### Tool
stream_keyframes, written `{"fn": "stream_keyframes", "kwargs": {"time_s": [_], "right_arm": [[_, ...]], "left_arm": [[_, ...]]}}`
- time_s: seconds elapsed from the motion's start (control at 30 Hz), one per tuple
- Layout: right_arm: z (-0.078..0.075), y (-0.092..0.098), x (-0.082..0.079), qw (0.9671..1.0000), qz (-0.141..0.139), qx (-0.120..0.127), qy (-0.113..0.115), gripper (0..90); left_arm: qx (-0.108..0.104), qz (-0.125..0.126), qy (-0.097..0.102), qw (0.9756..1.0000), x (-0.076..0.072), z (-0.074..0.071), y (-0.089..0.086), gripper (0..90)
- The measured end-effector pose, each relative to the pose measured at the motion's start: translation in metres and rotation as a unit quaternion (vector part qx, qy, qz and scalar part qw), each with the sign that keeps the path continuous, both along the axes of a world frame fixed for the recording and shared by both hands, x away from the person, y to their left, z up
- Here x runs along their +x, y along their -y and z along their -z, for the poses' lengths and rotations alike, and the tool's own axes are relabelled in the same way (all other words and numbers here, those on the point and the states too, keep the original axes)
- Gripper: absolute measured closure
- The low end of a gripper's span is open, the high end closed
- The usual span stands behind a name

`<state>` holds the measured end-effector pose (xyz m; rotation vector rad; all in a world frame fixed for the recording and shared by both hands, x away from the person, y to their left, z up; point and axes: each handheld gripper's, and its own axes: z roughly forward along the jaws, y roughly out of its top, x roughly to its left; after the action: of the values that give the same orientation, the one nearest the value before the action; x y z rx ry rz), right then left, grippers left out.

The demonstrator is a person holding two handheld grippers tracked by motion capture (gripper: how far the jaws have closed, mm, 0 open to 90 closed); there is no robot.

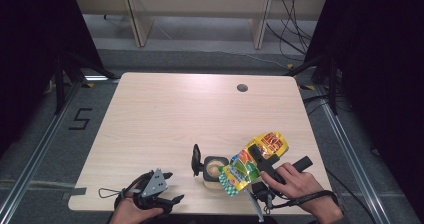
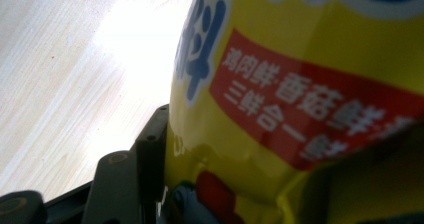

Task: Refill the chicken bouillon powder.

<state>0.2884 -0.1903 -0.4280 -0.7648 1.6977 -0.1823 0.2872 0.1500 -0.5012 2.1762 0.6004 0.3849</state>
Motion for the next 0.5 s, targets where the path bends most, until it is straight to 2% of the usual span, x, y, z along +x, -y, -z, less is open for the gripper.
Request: {"fn": "stream_keyframes", "kwargs": {"time_s": [0.17, 0.2, 0.27, 0.37, 0.4, 0.5], "right_arm": [[-0.0003, 0.0002, -0.0002, 1.0, -0.001, 0.0, 0.002, 42.1], [0.0, 0.0009, -0.0009, 0.9999, 0.006, 0.012, 0.0, 42.2], [-0.0014, 0.0008, 0.0, 1.0, 0.002, 0.002, 0.001, 42.1], [-0.0013, 0.0009, 0.0, 1.0, 0.001, 0.004, -0.001, 42.2], [0.0005, 0.0008, -0.0007, 0.9999, 0.005, 0.014, -0.003, 42.2], [0.0004, 0.0008, -0.0009, 0.9999, 0.004, 0.015, -0.002, 42.2]], "left_arm": [[0.006, 0.004, -0.004, 1.0, 0.0001, -0.001, -0.0006, 22.1], [0.006, 0.003, -0.004, 1.0, 0.0002, -0.0009, -0.0005, 22.1], [0.006, 0.003, -0.005, 1.0, 0.0002, -0.0009, -0.0005, 22.1], [0.006, 0.003, -0.004, 1.0, 0.0002, -0.001, -0.0005, 22.1], [0.002, 0.001, -0.002, 1.0, 0.0001, -0.0004, -0.0002, 22.1], [0.002, 0.0, 0.002, 1.0, 0.0003, -0.0001, -0.0002, 22.1]]}}
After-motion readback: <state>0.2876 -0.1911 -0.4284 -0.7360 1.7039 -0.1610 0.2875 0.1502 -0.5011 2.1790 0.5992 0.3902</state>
